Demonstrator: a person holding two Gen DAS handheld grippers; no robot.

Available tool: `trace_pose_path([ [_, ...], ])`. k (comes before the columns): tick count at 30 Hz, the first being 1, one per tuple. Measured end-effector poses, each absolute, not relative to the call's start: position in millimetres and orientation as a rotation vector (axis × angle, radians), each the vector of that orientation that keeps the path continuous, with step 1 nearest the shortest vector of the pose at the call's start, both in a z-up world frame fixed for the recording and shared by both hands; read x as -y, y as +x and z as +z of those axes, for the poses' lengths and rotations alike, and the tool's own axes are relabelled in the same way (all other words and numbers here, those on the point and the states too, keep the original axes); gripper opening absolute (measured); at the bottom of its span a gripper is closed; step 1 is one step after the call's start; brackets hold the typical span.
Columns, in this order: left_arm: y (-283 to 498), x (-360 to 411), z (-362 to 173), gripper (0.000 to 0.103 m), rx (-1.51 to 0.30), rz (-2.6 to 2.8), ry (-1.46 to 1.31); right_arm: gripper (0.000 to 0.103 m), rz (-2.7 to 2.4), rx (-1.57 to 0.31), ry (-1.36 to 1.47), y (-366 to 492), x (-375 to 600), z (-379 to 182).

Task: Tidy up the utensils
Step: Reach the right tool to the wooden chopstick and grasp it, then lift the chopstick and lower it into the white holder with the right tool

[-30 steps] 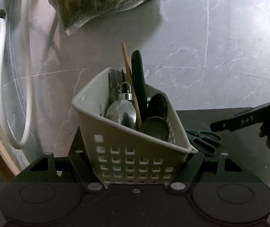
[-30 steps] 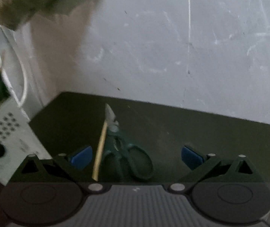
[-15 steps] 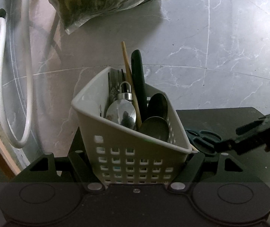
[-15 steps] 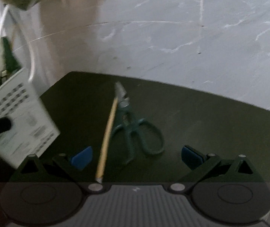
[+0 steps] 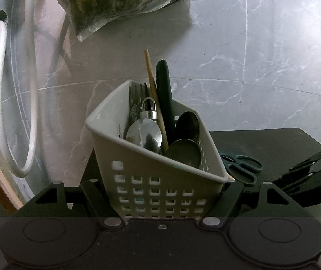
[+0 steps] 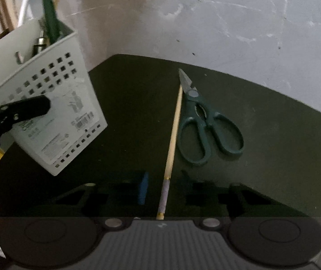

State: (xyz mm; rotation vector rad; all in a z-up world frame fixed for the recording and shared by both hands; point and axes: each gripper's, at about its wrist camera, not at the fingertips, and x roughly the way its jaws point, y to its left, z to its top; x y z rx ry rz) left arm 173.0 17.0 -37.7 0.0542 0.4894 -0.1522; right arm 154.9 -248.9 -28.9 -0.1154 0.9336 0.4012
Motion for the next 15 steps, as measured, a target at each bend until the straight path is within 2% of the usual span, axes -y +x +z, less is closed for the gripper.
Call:
trace_pose_path([
  [4,173,-20,-38,0.077,-0.484,-0.163,0.056,0.007,0.382,-0.946,-0.111,150,258,-29],
  [11,173,-23,-38,0.077,-0.479,-0.177,0.056,0.007,0.422,-1.002,-0.192,128,276,-26],
  [13,172,-23,-38,0.077,-0.479,-0.179,0.057,0.011,0.432,-1.014,-0.197,126,278,-24],
  [15,172,-23,-38,0.077,-0.479,-0.183,0.058,0.02,0.441,-1.002,-0.188,131,279,-21],
])
